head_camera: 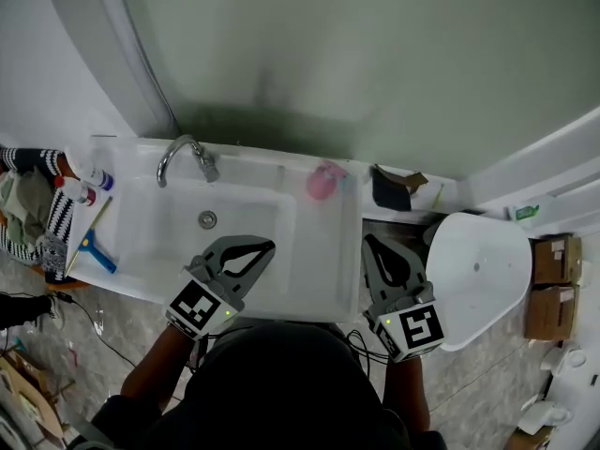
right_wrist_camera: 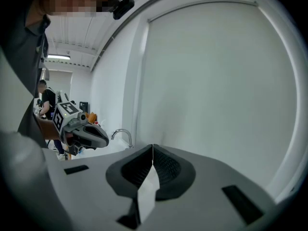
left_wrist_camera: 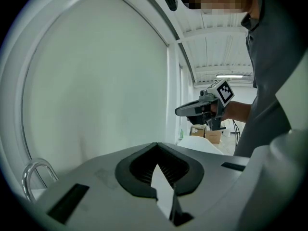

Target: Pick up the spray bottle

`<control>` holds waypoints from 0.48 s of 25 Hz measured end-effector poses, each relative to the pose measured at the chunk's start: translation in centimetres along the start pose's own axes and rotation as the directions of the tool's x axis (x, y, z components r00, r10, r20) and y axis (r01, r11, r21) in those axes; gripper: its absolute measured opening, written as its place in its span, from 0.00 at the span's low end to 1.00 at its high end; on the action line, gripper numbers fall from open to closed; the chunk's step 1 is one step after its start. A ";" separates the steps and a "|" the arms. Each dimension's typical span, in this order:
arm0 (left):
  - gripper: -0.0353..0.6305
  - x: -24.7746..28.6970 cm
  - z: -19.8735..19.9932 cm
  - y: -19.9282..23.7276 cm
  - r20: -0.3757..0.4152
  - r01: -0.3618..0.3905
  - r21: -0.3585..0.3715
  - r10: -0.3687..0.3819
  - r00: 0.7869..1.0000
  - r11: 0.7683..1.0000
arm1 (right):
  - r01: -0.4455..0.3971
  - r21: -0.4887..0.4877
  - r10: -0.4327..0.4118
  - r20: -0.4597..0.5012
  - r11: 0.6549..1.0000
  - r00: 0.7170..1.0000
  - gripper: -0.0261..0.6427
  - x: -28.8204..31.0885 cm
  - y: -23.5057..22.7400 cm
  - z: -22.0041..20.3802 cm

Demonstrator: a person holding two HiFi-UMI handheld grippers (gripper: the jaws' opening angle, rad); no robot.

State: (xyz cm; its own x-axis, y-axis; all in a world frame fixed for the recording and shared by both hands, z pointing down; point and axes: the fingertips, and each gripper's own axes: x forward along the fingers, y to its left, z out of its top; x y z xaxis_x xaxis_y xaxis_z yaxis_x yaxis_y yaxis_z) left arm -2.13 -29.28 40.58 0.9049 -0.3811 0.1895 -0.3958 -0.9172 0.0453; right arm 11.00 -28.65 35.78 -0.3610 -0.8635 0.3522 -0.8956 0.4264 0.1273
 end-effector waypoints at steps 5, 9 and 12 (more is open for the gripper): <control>0.06 1.5 -0.3 0.3 -0.032 -0.012 0.010 0.013 0.999 1.000 | -0.045 -0.002 0.045 0.014 0.999 0.999 0.05 1.5 -1.4 0.1; 0.06 2.7 0.2 0.5 -0.037 -0.067 -0.012 0.066 0.997 0.998 | -0.101 0.005 0.101 -0.003 0.995 0.995 0.05 2.6 -2.8 -0.7; 0.06 3.8 0.2 0.6 -0.055 -0.099 -0.027 0.098 0.994 0.995 | -0.140 0.007 0.140 0.005 0.990 0.990 0.05 3.9 -3.9 -0.8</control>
State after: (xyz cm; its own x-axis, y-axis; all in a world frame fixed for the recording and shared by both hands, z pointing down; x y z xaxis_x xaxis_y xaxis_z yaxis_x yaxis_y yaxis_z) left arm 1.10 -31.35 41.18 0.8520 -0.4619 0.2466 -0.4876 -0.8715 0.0524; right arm 13.30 -33.51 37.36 -0.4841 -0.7966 0.3619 -0.8380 0.5411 0.0700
